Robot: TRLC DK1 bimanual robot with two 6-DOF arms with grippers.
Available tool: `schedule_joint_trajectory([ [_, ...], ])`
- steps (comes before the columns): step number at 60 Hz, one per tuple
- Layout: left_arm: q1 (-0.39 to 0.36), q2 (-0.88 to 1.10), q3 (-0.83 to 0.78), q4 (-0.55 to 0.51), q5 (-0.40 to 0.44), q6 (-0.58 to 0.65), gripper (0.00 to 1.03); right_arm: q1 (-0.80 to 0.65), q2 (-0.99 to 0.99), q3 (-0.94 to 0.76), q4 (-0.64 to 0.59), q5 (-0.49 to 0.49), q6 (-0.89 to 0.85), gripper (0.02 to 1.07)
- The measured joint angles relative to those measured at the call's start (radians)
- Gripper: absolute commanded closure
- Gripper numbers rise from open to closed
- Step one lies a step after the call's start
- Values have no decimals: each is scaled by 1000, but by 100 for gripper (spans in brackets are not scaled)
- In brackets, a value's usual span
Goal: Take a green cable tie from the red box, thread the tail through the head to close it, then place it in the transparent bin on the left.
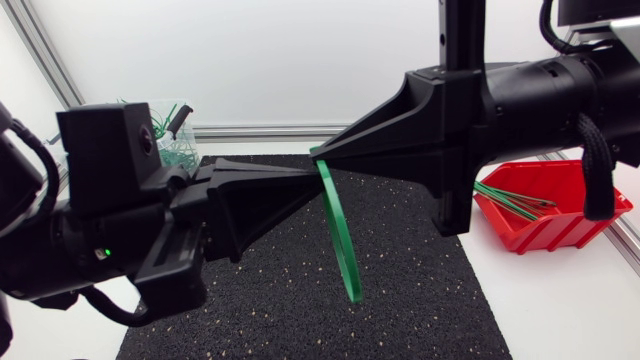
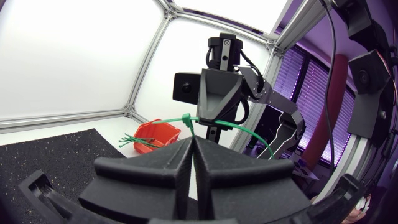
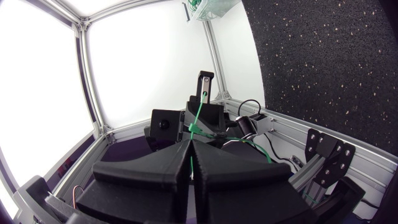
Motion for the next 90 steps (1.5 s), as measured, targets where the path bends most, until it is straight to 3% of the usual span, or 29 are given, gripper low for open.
schedule_joint_trajectory([
  [19,-13,-16,0,-21,-22,14,100,6,9,0,0,-3,0,101],
  [25,-10,-15,0,-23,-22,14,100,8,10,0,-2,-3,0,85],
  [49,43,17,0,-6,-6,30,100,14,-40,0,-7,5,-1,70],
  [60,80,31,0,-2,19,37,100,-3,-61,0,-8,9,-13,69],
  [90,82,30,0,3,43,40,100,-20,-31,0,-32,12,-27,69],
])
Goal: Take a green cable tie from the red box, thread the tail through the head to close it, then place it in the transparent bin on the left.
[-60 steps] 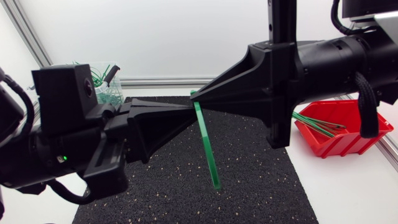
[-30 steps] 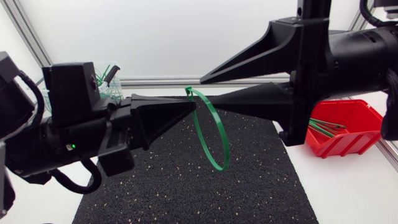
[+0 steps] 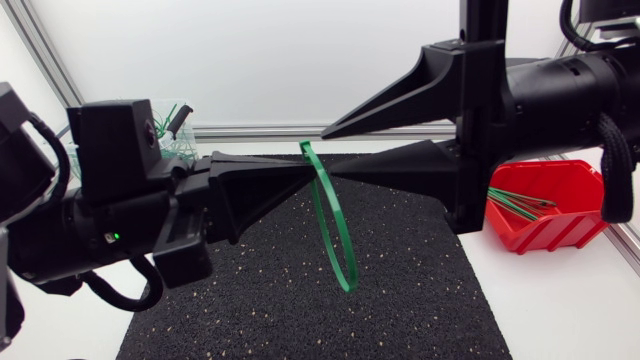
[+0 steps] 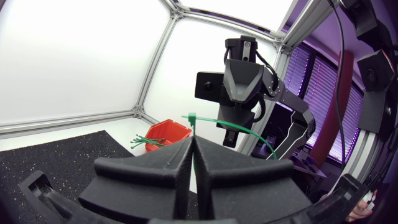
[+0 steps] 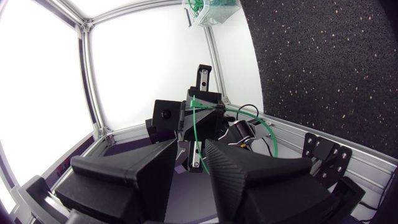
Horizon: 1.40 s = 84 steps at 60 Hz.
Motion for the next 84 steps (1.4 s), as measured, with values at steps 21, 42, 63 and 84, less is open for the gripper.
schedule_joint_trajectory([
  [21,0,-5,0,0,0,0,100,15,10,0,-2,0,-8,70],
  [42,32,1,0,-1,23,-1,100,48,37,0,-2,3,-27,80],
  [63,32,5,0,-3,29,-4,100,48,44,0,-2,19,-32,101],
  [84,15,6,0,-11,29,-8,100,48,34,0,-19,45,-61,101],
])
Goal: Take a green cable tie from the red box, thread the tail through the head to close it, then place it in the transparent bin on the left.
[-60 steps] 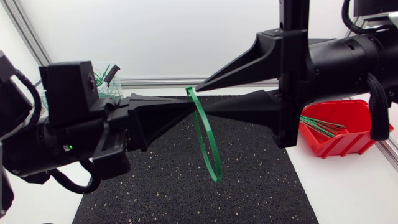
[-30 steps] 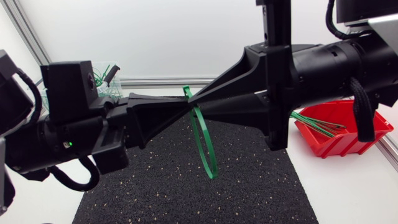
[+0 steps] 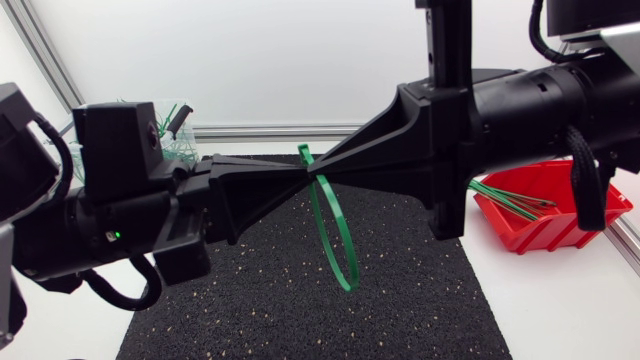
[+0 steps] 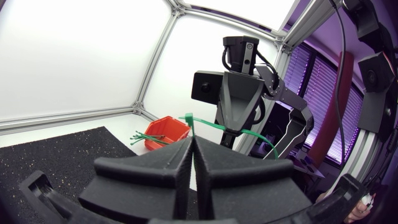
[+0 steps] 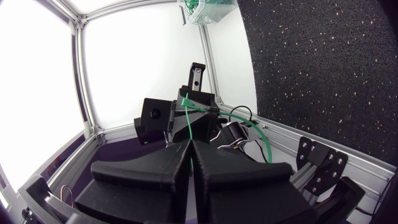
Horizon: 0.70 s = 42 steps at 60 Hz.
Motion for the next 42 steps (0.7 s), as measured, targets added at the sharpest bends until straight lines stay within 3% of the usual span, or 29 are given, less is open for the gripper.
schedule_joint_trajectory([
  [42,-109,-57,-3,-50,-71,0,100,-1,-3,3,-6,-1,0,101],
])
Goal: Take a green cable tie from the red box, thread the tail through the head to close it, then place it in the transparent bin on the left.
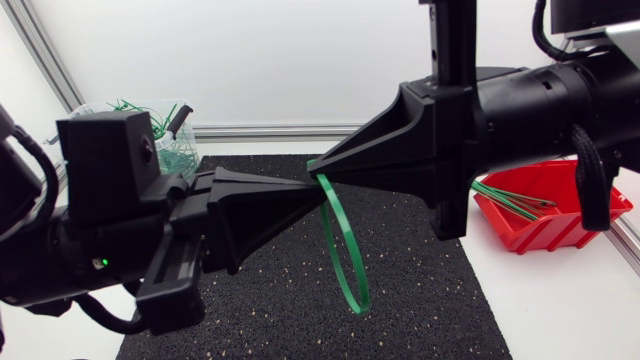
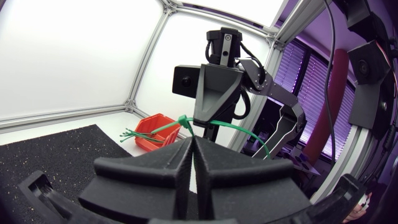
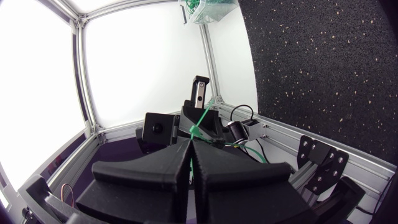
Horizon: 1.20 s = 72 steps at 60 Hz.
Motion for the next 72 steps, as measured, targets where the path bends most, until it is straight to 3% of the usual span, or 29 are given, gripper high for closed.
schedule_joint_trajectory([
  [19,-10,-10,-1,-11,-14,0,100,0,7,9,-20,-24,0,101],
  [24,-9,-10,-1,-10,-12,0,100,0,8,13,-26,-31,0,90],
  [30,-9,-10,-1,-10,-11,0,100,0,10,13,-29,-34,0,87],
  [33,-9,-10,-1,-10,-11,0,100,0,12,13,-29,-34,0,81],
  [49,-2,-10,-1,-10,-8,1,100,0,12,13,-37,-40,0,73],
  [72,60,31,-1,21,11,4,100,-16,11,13,-49,-31,-15,73],
])
